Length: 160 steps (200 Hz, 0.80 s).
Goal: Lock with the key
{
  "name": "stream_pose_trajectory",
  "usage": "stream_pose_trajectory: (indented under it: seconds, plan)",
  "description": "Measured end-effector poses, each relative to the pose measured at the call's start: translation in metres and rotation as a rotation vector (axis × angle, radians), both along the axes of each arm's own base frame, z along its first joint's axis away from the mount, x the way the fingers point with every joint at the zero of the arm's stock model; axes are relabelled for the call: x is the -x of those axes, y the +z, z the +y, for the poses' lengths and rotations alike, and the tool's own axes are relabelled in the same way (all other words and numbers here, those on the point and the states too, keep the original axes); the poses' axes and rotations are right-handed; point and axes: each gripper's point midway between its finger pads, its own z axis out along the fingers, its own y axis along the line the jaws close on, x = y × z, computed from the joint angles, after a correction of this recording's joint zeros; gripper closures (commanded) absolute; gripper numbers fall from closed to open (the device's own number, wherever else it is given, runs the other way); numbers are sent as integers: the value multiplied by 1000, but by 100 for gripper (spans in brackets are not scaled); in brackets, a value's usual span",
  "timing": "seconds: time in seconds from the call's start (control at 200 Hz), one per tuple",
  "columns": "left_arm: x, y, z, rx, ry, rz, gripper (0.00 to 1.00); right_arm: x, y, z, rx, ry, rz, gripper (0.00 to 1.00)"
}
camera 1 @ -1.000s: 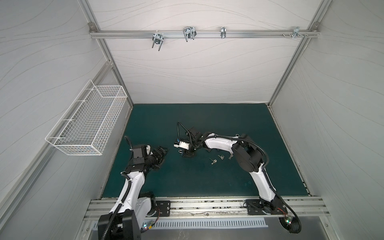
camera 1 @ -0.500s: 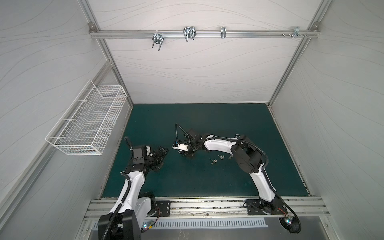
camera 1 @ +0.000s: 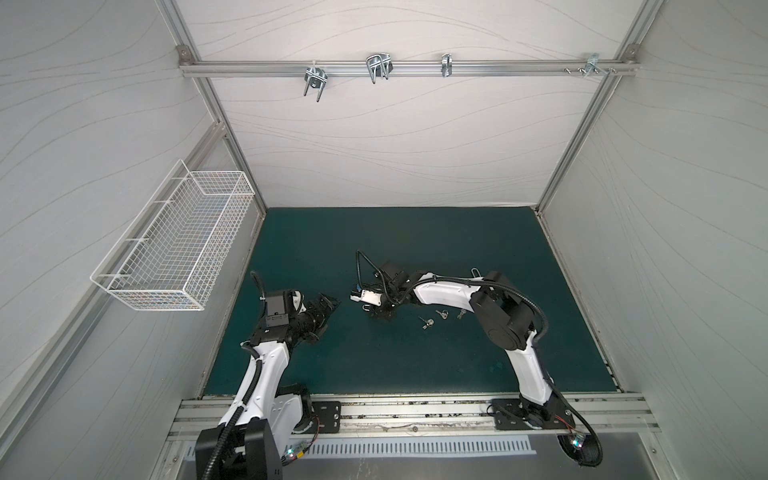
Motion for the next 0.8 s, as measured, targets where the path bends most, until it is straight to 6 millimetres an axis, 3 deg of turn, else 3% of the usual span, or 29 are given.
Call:
stream_pose_trajectory:
  seconds: [0.15, 0.37, 0.555, 0.8]
  plan:
    - [-1, 8, -3, -34, -43, -3, 6, 12, 33, -20, -50, -57, 34, 100]
    - [-10, 55, -24, -121, -156, -140, 10, 23, 109, -49, -199, -132, 6, 100]
    - [-12, 75, -44, -106, -233, -211, 13, 30, 162, -78, -308, -196, -9, 100]
    - [-29, 149, -67, -62, -320, -434, 16, 48, 220, -130, -422, -263, -30, 100]
